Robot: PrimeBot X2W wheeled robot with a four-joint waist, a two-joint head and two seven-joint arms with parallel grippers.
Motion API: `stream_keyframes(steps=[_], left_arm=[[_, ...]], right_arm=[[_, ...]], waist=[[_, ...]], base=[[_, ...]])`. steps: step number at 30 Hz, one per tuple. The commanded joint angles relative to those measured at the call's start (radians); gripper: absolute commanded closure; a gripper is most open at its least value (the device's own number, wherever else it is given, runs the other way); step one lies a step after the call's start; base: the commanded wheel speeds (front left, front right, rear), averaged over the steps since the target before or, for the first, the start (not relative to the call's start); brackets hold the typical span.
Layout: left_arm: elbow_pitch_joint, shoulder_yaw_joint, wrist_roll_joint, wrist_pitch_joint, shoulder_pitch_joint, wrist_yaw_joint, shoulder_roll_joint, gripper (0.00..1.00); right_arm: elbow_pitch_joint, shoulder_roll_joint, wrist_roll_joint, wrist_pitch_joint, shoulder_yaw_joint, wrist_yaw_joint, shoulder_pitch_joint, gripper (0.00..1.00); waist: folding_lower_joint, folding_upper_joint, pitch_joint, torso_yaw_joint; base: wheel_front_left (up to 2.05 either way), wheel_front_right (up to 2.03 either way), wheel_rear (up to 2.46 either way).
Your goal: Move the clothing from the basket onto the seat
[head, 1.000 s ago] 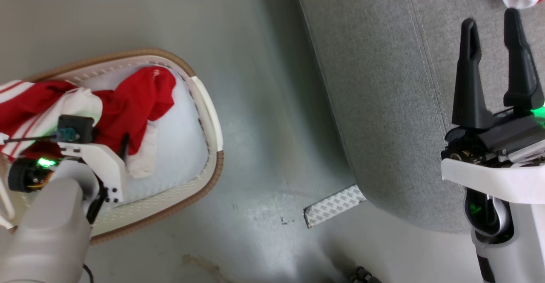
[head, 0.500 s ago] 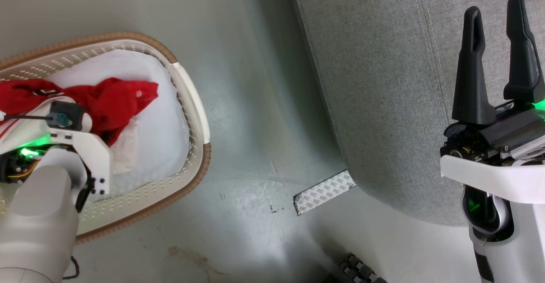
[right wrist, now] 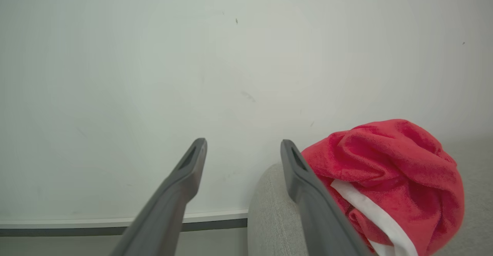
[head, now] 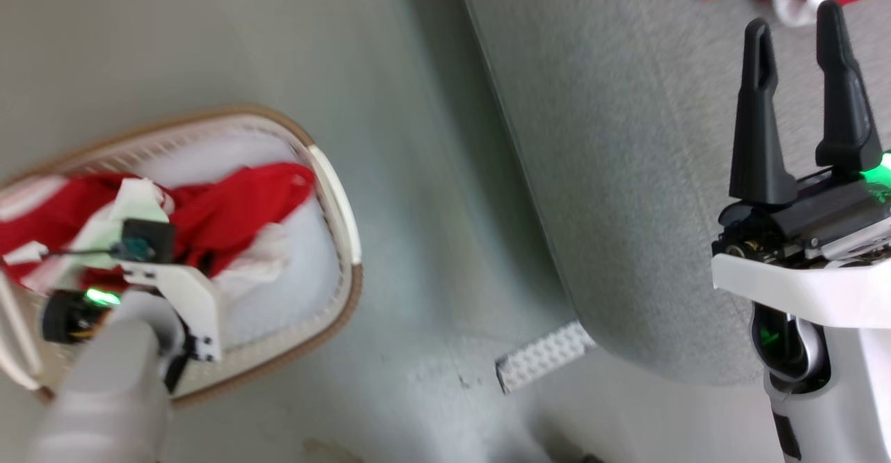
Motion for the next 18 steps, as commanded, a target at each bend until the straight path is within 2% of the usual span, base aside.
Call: stream_keyframes(steps=[1,8,18], left_arm=[[0.001,0.003,-0.021,-0.022,0.026,-0.001,-0.011,1.0],[-0.037,-0.028,-0.061,-0.092,0.085,-0.002,-0.082,1.0],[-0.209,-0.087,-0.157,-0.12,0.176,-0.001,-0.109,1.0]], right_arm=[[0.013,-0.002,-0.011,0.0,-0.003,-0.002,0.019,0.0],[0.053,-0.044,-0.021,0.0,-0.003,-0.002,0.069,0.0],[0.109,-0.095,-0.014,0.0,0.001,-0.002,0.156,0.0]], waist=[[-0.0001,0.0,-0.094,0.036],[-0.0001,0.0,-0.273,0.099],[-0.0001,0.0,-0.475,0.175]], base=[[0.0,0.0,0.0],[0.0,0.0,0.0],[0.0,0.0,0.0]])
